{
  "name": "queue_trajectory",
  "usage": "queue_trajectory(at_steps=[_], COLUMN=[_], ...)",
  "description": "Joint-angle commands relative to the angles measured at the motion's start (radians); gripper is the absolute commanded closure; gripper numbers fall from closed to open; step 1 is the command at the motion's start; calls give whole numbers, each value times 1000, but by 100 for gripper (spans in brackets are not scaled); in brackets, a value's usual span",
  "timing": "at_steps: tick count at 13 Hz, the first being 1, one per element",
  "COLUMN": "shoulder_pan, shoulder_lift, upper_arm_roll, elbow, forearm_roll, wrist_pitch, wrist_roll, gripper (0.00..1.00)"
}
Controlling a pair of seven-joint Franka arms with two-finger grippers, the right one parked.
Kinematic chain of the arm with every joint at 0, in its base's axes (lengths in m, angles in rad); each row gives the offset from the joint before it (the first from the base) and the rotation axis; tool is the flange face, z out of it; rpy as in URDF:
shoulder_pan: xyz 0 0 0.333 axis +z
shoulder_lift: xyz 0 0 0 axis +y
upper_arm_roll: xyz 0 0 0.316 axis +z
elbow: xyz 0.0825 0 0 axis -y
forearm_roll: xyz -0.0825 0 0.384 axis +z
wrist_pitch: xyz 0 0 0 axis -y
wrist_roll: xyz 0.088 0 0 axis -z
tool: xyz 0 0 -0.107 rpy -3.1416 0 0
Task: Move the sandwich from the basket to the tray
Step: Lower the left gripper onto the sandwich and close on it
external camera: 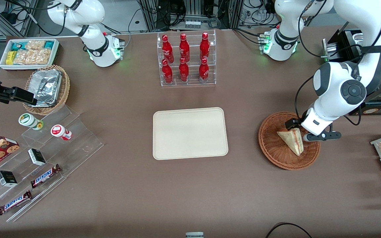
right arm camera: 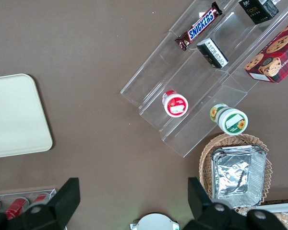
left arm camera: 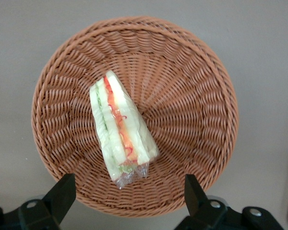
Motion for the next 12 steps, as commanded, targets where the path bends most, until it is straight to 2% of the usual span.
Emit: queue_trajectory(at_steps=[1,5,12], shoulder_pan=[1,2,2], shoulder_lift=[-7,20,92], upper_arm_roll=[-1,0,6], elbow=[-36,-40,-37], forearm_roll=[-4,-8,-4], wrist_pitch=[75,95,146], wrist_roll=[-189,-457,-485], gripper=[0,0,0])
